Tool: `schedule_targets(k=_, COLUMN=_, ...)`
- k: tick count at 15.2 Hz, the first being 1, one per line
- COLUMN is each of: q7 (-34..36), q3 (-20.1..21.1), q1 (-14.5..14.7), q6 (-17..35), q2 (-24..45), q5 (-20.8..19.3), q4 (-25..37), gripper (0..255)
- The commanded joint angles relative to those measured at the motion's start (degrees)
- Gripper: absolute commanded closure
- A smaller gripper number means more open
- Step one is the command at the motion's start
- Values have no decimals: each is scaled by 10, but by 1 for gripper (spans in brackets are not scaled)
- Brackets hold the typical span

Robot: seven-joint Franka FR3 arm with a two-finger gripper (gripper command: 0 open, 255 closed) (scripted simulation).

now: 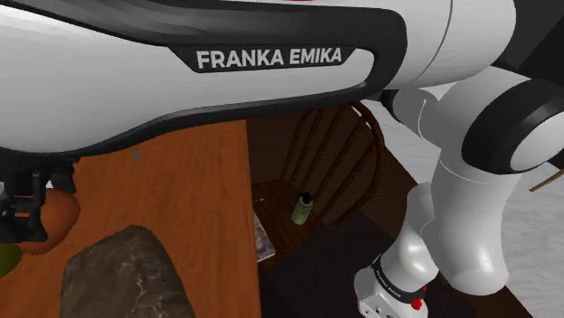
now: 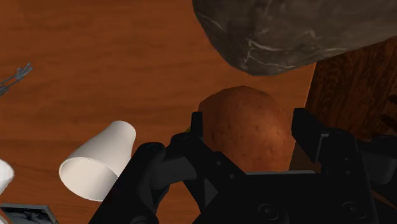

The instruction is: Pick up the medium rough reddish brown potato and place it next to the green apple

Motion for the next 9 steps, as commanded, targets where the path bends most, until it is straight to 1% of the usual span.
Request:
schedule_targets(k=1, q7=23, q3=3, q1=25, q6=-18, q2=36, q5=-13, q4=46, gripper=255)
schedule_targets(k=3, q7=43, q3=5, q1=51, q6=-40, q2=72, q5=-25, q4=103, gripper=255)
schedule_targets(k=5, q7=59, q3=4, q1=81, q6=-68, q2=115, q5=-37, q4=172, gripper=255)
schedule_targets(k=6, q7=62, q3=3, q1=88, q6=-75, q2=125, q5=-40, q4=189, gripper=255)
schedule_targets(k=9, q7=66, q3=4, q1=83, q6=-47, q2=117, q5=-39, q4=152, gripper=255)
